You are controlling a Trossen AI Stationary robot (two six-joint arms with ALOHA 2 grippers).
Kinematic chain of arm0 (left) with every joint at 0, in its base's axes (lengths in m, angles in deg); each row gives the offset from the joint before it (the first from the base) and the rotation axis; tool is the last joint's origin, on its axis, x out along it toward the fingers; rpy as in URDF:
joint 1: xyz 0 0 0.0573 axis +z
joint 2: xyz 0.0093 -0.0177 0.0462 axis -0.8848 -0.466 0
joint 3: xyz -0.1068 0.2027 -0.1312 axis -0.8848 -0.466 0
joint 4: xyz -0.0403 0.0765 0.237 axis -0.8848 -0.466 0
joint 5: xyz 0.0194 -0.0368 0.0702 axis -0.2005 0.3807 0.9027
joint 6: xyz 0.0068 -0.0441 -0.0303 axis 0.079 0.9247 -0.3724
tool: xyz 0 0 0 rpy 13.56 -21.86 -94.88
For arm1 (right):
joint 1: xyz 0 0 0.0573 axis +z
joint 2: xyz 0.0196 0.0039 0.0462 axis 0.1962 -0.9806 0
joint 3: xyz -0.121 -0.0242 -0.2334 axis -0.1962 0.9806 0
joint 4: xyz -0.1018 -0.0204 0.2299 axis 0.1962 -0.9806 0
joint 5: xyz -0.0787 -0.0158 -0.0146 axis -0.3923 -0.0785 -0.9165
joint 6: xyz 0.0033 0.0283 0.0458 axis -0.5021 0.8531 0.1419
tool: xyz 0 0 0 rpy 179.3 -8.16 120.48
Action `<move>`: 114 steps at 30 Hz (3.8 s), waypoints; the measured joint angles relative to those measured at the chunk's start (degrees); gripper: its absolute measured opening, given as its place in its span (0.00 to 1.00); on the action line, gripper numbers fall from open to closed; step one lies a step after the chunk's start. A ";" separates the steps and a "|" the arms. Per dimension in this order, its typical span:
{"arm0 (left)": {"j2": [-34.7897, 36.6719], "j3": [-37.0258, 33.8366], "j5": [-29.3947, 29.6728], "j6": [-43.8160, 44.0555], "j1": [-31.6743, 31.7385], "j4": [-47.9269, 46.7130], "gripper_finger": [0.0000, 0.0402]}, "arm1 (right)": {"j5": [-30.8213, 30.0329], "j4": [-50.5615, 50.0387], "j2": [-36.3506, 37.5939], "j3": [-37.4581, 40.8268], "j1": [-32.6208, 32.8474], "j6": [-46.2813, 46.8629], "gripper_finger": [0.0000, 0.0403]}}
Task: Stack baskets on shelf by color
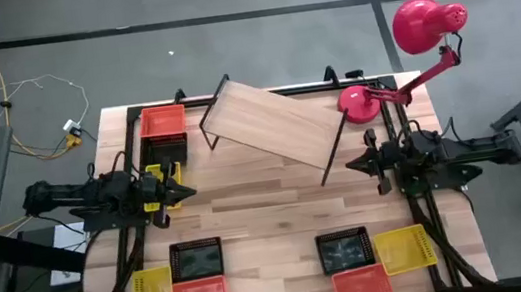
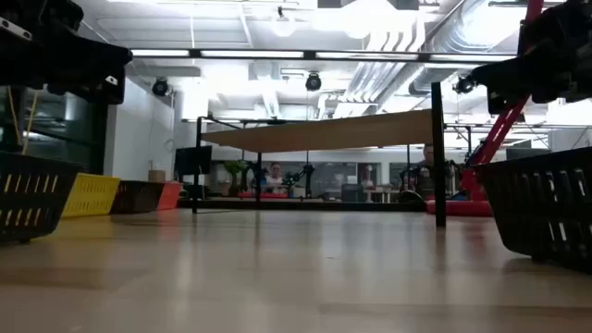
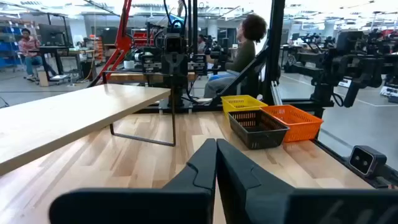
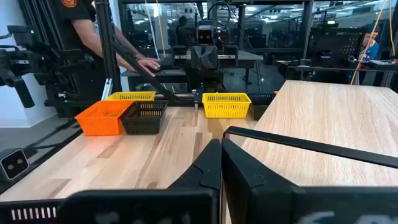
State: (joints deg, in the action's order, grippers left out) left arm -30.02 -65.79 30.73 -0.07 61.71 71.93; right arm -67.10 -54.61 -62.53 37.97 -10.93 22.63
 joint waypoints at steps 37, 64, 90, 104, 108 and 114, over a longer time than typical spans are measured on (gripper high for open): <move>-0.01 0.00 0.01 0.00 -0.02 0.01 0.00 | 0.01 0.00 0.00 0.00 -0.02 0.00 0.00; -0.38 0.00 5.92 5.87 -0.02 16.12 0.00 | 0.01 -0.01 0.00 0.00 -0.02 0.01 0.00; -46.65 56.51 11.02 20.75 -5.10 -39.09 0.01 | 0.01 -0.03 0.00 0.01 -0.02 0.01 0.00; -51.45 47.59 2.43 26.28 -9.04 -65.65 0.41 | 0.01 -0.04 0.00 0.00 -0.01 0.02 0.00; -51.53 41.20 1.50 26.62 -10.46 -65.70 0.52 | 0.00 -0.04 0.02 0.01 -0.01 0.01 0.00; -51.55 35.81 4.76 29.48 -11.66 -65.33 0.59 | 0.02 -0.04 0.02 0.00 -0.02 0.01 0.00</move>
State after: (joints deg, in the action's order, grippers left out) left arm -81.57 -29.97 35.50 29.41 50.05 6.60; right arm -67.08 -54.65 -62.50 37.97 -10.95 22.65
